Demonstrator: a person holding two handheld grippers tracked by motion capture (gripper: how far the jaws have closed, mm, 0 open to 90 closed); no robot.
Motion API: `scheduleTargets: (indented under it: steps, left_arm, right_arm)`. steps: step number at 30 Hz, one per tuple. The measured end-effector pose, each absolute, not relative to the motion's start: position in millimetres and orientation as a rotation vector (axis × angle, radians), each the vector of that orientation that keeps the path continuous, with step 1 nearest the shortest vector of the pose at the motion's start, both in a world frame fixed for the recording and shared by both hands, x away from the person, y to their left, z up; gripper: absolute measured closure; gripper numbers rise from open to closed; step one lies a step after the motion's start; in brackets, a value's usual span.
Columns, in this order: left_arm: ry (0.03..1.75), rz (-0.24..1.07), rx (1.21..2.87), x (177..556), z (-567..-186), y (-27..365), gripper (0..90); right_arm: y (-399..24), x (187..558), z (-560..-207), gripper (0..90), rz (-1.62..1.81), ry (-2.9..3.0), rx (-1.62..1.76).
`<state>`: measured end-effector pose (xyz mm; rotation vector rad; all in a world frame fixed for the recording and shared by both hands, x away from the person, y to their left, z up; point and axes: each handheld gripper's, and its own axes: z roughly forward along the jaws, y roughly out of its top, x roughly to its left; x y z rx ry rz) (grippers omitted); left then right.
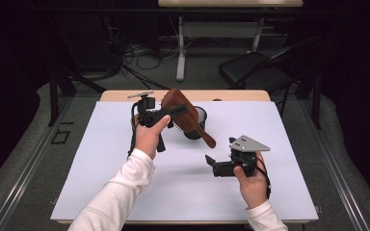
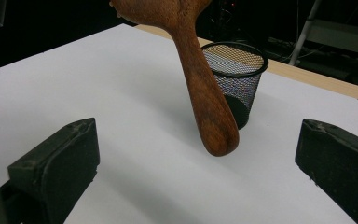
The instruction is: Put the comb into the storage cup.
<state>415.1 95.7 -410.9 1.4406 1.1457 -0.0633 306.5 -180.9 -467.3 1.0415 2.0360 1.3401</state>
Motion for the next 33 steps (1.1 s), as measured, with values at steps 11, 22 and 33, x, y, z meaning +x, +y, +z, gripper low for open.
scheduleTargets:
  steps: [11, 22, 33]
  left_arm:
    - [1.151, -0.007, 1.440, 418.9, -398.5, 99.2, 49.6]
    - [1.163, 0.023, 1.430, 422.6, -384.1, 101.1, 49.6]
    - [1.205, 0.065, 1.409, 435.2, -372.6, 106.4, 49.5]
  right_arm:
    - [-187.3, 308.8, -467.1, 0.0, 1.348, 2.020, 1.062]
    - [-187.4, 310.4, -467.3, 0.0, 1.348, 2.020, 1.056]
    - [-189.6, 309.3, -465.8, 0.3, 1.353, 2.010, 1.061]
